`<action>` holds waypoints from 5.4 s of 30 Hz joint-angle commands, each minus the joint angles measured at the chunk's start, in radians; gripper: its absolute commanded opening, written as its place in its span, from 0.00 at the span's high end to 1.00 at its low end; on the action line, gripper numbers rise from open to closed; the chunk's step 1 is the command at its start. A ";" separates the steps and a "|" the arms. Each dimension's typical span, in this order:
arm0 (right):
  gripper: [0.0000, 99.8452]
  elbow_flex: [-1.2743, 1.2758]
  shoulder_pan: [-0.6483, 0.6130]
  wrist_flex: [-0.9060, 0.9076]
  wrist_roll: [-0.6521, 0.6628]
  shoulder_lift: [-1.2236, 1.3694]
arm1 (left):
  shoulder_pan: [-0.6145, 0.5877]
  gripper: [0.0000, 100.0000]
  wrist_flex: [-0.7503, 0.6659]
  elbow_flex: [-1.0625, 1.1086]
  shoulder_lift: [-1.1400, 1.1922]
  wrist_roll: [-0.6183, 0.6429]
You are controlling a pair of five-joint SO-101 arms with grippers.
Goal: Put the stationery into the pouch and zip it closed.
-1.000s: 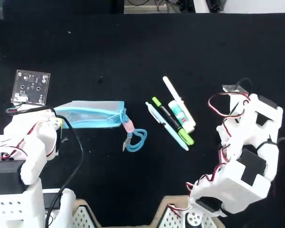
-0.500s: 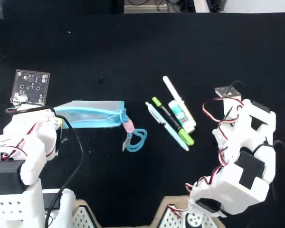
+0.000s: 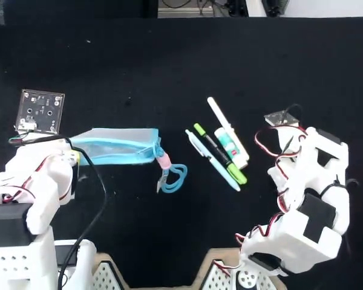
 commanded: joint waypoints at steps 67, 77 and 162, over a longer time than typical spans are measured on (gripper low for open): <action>0.99 0.490 -1.396 -0.802 -0.804 -1.595 | -0.002 0.97 -0.018 0.030 0.008 0.416; 0.99 0.704 -1.471 -1.092 -0.799 -1.604 | 0.143 0.97 -0.018 0.065 0.008 0.428; 0.99 0.426 -1.057 -0.450 -0.807 -1.610 | 0.005 0.97 0.262 -0.671 0.569 0.414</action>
